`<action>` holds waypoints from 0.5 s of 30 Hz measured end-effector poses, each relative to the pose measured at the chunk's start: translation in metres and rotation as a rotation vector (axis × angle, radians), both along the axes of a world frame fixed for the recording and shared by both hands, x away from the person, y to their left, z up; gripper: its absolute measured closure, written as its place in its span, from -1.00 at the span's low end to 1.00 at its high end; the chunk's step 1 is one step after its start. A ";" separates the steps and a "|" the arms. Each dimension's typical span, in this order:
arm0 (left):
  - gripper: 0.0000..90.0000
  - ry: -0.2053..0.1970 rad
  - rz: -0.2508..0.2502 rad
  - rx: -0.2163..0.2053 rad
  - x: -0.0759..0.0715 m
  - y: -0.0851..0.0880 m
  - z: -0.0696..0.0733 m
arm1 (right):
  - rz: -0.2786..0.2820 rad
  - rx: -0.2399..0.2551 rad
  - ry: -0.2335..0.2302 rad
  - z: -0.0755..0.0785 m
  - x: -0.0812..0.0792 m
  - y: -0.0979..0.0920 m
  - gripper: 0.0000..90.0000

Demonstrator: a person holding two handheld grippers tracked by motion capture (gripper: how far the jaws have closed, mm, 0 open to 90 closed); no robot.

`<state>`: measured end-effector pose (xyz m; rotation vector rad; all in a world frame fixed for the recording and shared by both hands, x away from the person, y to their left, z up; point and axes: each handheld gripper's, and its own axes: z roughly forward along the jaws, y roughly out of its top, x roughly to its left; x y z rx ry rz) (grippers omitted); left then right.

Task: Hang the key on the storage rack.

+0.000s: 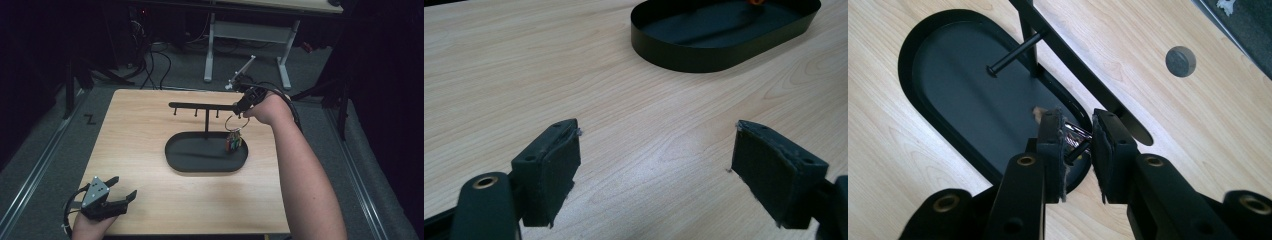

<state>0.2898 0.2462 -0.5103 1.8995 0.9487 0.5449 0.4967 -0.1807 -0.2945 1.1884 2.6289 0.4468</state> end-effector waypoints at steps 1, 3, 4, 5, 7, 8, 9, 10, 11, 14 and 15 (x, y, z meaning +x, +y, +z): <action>-0.56 0.000 0.000 0.000 0.000 0.000 0.000 | 0.006 0.000 -0.006 0.000 0.000 0.001 0.62; -0.56 0.001 -0.001 -0.001 0.000 0.000 0.000 | 0.010 0.001 -0.013 -0.001 -0.001 0.002 0.57; -0.56 0.001 0.000 0.001 0.000 0.000 0.000 | 0.007 -0.001 -0.014 -0.001 -0.001 0.002 0.52; -0.56 0.001 0.000 0.001 0.000 0.000 0.000 | -0.007 -0.003 -0.012 -0.001 -0.003 0.004 0.48; -0.56 0.001 0.002 -0.001 0.000 0.000 0.000 | -0.011 -0.013 -0.019 -0.001 -0.004 0.006 0.38; -0.56 0.002 0.002 0.000 0.000 0.000 0.000 | 0.011 -0.022 -0.033 -0.001 -0.005 0.006 0.35; -0.56 0.002 0.002 0.000 0.000 0.000 0.000 | 0.011 -0.022 -0.033 -0.001 -0.005 0.006 0.35; -0.56 0.002 0.003 0.000 0.001 0.000 0.000 | -0.003 -0.025 -0.032 0.000 -0.007 0.007 0.33; -0.56 0.001 0.003 -0.001 0.001 0.000 0.000 | 0.011 -0.029 -0.044 0.000 -0.008 0.007 0.30; -0.56 0.002 0.001 0.001 0.001 0.000 -0.001 | -0.001 -0.021 -0.078 0.001 -0.015 0.007 0.19; -0.56 0.006 -0.001 0.004 0.001 -0.001 0.000 | -0.004 -0.026 -0.087 0.001 -0.020 0.006 0.07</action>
